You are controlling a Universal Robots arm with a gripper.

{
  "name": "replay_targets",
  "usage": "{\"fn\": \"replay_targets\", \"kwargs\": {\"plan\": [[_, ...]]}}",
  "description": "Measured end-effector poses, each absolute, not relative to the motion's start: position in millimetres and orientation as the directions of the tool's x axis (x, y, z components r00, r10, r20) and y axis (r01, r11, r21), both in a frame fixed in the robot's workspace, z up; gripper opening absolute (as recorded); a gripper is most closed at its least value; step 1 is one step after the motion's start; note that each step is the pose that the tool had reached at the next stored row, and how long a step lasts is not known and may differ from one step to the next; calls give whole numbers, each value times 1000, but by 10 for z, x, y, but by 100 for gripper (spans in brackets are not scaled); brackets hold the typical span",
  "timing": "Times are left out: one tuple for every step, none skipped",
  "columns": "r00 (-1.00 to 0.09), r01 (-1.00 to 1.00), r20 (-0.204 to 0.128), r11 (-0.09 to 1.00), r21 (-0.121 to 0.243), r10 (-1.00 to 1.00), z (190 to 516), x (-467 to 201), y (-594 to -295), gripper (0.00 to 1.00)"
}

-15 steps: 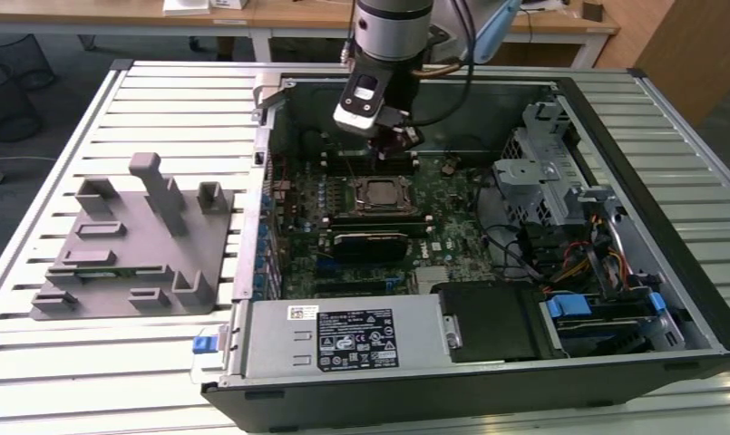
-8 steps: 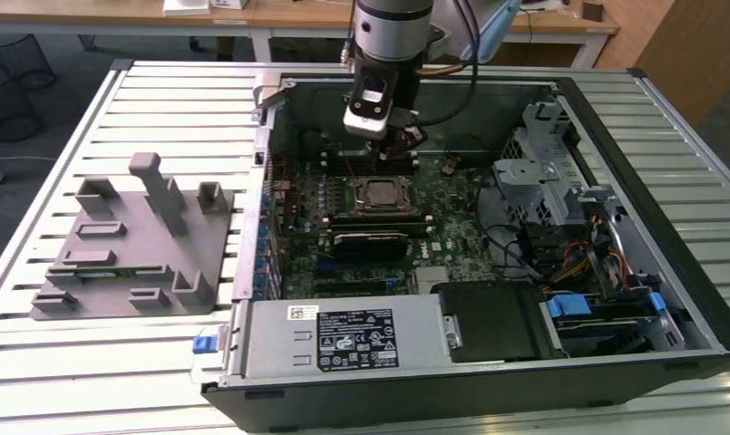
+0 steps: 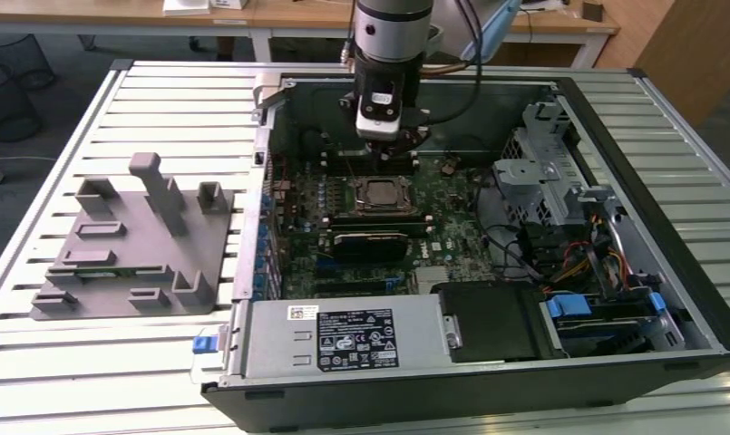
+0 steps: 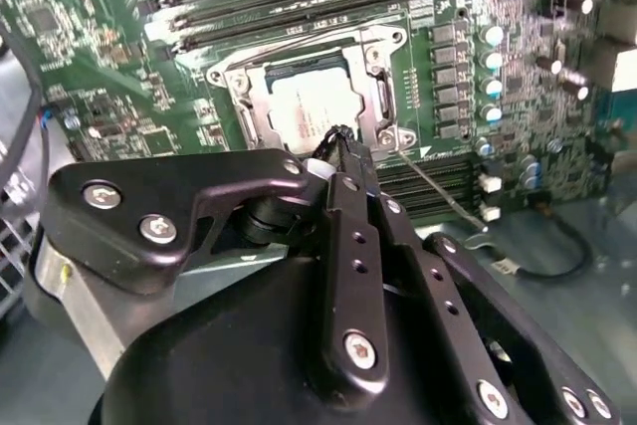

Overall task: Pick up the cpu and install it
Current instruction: 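Install the first cpu locking lever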

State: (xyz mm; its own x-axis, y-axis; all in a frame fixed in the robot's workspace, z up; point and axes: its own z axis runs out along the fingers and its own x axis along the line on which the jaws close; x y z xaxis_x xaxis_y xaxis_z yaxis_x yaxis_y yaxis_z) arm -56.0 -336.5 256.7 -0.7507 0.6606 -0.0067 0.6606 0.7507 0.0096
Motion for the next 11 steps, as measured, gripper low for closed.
{"fn": "replay_targets", "kwargs": {"plan": [[-762, 648, -7, 762, 10, 648, 2566, -560, -3365, 11], [-774, 634, -7, 774, 10, 634, 2566, -560, -3365, 11], [-785, 620, -7, 785, 10, 620, 2565, -560, -3365, 11], [-796, 605, -7, 796, 10, 605, 2565, -560, -3365, 11], [-807, 591, -7, 807, 10, 591, 2564, -560, -3365, 11], [-817, 576, -7, 817, 10, 576, 2563, -560, -3365, 11], [-827, 561, -7, 827, 10, 562, 2563, -560, -3365, 11], [-837, 547, -7, 837, 10, 547, 2562, -560, -3365, 11], [-847, 531, -7, 847, 10, 531, 2561, -560, -3365, 11], [-856, 516, -7, 856, 10, 516, 2560, -560, -3365, 11], [-866, 500, -7, 866, 10, 500, 2559, -560, -3365, 11]]}}
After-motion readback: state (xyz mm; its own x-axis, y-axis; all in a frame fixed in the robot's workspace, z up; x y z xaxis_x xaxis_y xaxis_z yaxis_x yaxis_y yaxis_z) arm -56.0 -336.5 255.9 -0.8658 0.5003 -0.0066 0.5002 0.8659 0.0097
